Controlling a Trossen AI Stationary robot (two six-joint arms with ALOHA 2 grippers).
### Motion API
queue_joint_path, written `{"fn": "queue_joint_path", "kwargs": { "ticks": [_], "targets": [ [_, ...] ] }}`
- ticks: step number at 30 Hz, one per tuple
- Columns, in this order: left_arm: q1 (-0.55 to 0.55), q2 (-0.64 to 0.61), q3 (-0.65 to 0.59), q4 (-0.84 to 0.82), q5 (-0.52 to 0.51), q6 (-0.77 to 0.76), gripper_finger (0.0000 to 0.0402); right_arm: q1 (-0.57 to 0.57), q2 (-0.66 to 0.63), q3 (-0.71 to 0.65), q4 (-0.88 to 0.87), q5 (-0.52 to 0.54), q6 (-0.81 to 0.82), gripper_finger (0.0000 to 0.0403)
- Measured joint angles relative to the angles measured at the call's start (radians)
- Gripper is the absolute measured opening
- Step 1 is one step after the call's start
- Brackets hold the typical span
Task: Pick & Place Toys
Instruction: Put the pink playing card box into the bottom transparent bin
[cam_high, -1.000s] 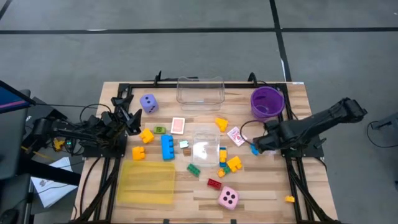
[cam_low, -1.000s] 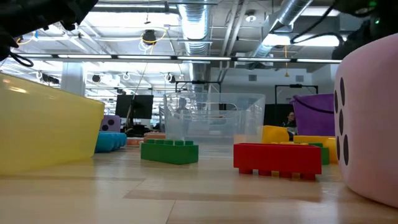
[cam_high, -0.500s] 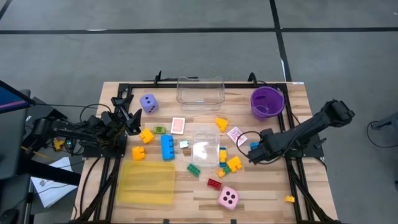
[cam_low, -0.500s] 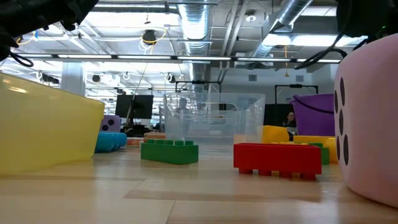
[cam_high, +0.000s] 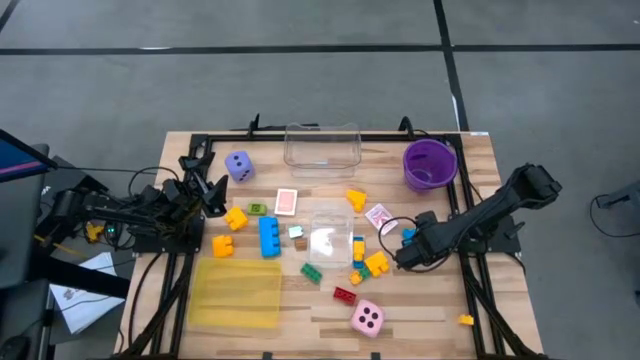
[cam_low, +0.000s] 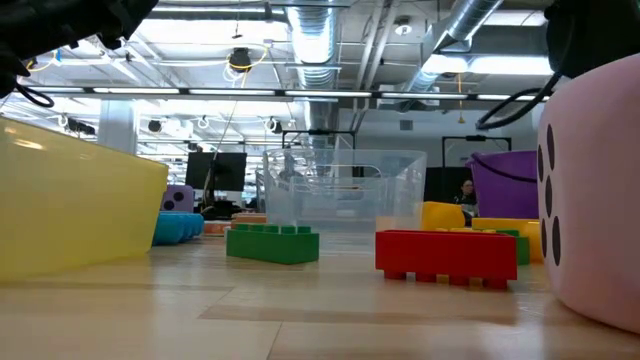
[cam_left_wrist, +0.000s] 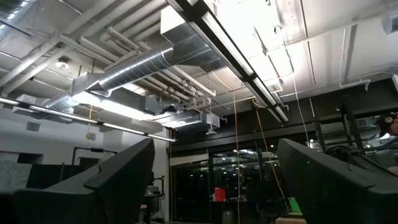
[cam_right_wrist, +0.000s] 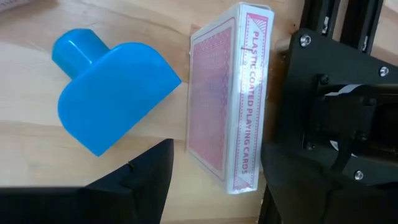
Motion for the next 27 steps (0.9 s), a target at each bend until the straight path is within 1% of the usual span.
{"fn": "queue_joint_path", "kwargs": {
  "ticks": [9,13,18,25,27],
  "targets": [
    [0.0,0.0,0.0,0.0,0.005,0.0,0.0332,0.0,0.006,0.0,-0.003,0.002,-0.011,0.0234],
    [0.0,0.0,0.0,0.0,0.005,0.0,0.0328,0.0,0.006,0.0,0.003,0.002,-0.019,0.022],
    [0.0,0.0,0.0,0.0,0.005,0.0,0.0328,0.0,0.006,0.0,0.023,0.002,-0.045,0.0174],
    [0.0,0.0,0.0,0.0,0.004,0.0,0.0325,0.0,0.006,0.0,0.019,0.002,-0.048,0.0088],
    [0.0,0.0,0.0,0.0,0.004,0.0,0.0324,0.0,0.006,0.0,0.019,0.002,-0.051,0.0069]
  ]
}}
